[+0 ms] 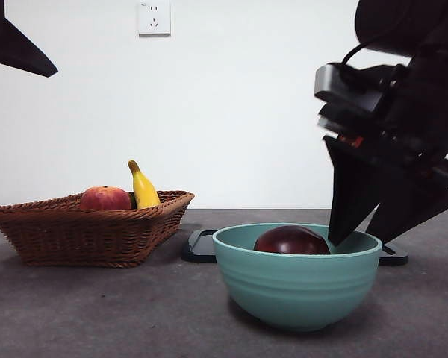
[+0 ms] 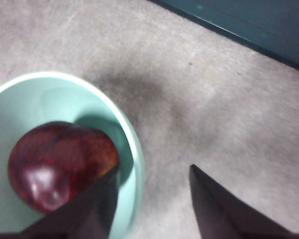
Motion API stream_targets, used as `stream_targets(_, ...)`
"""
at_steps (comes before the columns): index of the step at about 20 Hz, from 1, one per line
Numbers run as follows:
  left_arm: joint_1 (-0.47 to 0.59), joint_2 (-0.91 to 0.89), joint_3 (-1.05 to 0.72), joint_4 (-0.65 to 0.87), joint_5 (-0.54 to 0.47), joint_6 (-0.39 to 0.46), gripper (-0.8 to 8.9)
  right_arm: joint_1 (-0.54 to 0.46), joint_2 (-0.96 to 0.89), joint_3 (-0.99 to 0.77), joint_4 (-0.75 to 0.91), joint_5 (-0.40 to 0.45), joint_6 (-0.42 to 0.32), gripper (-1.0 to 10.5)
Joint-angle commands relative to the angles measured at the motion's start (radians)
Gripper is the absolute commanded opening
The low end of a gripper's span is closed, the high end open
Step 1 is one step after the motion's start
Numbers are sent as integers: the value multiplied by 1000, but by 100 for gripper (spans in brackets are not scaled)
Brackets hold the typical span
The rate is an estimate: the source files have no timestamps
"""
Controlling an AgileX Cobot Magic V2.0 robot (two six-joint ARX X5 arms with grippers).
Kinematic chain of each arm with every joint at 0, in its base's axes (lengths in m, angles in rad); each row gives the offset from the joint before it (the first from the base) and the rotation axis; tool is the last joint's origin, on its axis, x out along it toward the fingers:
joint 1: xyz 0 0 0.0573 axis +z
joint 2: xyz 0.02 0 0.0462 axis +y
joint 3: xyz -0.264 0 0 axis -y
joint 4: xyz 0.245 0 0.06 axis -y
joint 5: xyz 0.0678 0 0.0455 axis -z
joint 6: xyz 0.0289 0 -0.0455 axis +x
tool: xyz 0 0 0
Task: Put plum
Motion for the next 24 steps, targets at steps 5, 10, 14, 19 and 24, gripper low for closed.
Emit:
stream_targets(5, -5, 5, 13, 7, 8, 2, 404, 24, 65, 6, 42, -1, 17, 9)
stream_targets(10, -4, 5, 13, 7, 7, 2, 404, 24, 61, 28, 50, -21, 21, 4)
stream_targets(14, -4, 5, 13, 7, 7, 2, 404, 18, 57, 119, -2, -26, 24, 4)
stream_targets(19, -4, 5, 13, 7, 7, 2, 404, -57, 98, 278, -16, 1, 13, 4)
stream_targets(24, -4, 5, 13, 7, 7, 2, 404, -158, 312, 534, -85, 4, -43, 5)
